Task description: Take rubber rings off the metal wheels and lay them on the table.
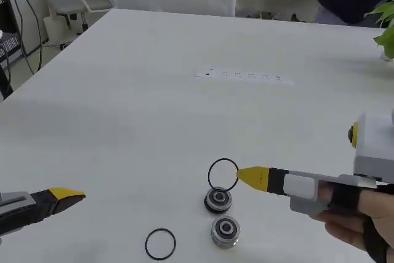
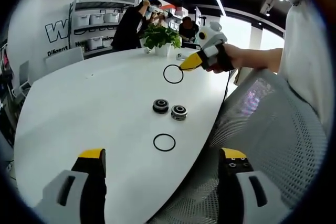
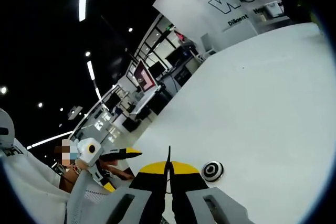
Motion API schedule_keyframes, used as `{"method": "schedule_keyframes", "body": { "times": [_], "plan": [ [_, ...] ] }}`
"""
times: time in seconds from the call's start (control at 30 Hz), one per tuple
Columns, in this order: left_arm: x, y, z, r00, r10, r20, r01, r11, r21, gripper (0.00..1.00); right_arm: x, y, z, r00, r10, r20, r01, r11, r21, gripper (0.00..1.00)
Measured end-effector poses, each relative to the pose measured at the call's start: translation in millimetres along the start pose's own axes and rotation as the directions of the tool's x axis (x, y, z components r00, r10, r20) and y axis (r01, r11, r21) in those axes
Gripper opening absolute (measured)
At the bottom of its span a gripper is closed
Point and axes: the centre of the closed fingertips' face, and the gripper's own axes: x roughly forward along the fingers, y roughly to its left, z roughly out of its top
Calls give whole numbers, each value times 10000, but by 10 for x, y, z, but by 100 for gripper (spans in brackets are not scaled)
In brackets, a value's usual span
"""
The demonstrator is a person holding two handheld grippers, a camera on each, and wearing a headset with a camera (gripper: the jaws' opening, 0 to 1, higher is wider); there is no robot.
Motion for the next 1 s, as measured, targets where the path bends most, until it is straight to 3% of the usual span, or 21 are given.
{"method": "schedule_keyframes", "body": {
  "times": [1.0],
  "plan": [
    [48,-42,-19,9998,-178,13,178,9997,-145,88,142,130,-192,9948,418,-932,-494,9955,-806,0]
  ]
}}
